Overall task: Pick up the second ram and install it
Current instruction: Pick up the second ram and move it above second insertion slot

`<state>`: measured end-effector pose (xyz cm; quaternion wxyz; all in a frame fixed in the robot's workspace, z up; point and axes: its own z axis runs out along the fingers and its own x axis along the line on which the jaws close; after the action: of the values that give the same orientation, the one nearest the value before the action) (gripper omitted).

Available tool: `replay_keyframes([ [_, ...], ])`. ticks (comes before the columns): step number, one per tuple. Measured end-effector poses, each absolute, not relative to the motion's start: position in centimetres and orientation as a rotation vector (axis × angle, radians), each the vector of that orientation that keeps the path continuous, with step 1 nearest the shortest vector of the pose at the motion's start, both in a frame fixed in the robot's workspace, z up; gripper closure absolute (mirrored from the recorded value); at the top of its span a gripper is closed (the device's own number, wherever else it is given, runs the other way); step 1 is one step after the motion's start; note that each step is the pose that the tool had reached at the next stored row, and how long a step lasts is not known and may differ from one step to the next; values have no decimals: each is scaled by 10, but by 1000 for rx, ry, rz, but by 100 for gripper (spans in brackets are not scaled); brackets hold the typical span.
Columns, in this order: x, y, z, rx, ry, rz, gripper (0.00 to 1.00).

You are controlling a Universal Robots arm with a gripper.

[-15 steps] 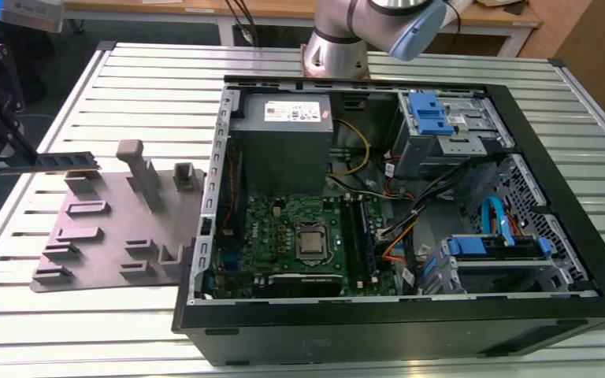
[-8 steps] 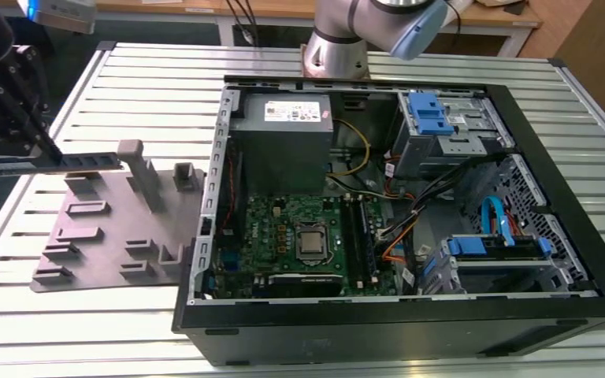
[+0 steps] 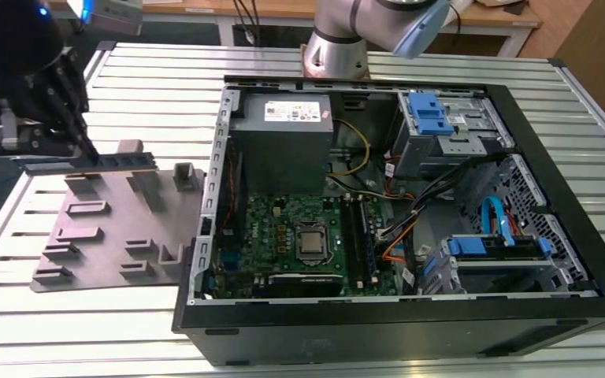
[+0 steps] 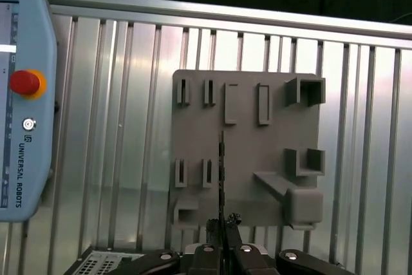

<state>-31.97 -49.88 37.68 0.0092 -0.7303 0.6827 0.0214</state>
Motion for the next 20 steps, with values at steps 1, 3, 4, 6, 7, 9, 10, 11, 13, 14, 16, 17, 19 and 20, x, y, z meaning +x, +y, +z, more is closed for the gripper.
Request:
replay_keyframes([
  [1,-315,-499,377,-2281,2132,67,89],
  [3,-306,-499,377,-2281,2132,67,89],
  [4,-302,-499,377,-2281,2132,67,89],
  [6,-293,-499,377,-2281,2132,67,89],
  [7,-289,-499,377,-2281,2133,67,89],
  [9,-281,-499,377,-2281,2133,68,89],
  [10,-278,-499,377,-2281,2133,68,89],
  [11,-275,-499,377,-2281,2133,68,89],
  [13,-269,-499,377,-2281,2133,68,89],
  [14,-266,-499,377,-2281,2133,68,89],
  [16,-260,-499,377,-2281,2133,68,89],
  [17,-257,-499,377,-2282,2133,68,89],
  [19,-250,-499,377,-2282,2133,68,89],
  [20,-247,-499,377,-2282,2133,69,89],
])
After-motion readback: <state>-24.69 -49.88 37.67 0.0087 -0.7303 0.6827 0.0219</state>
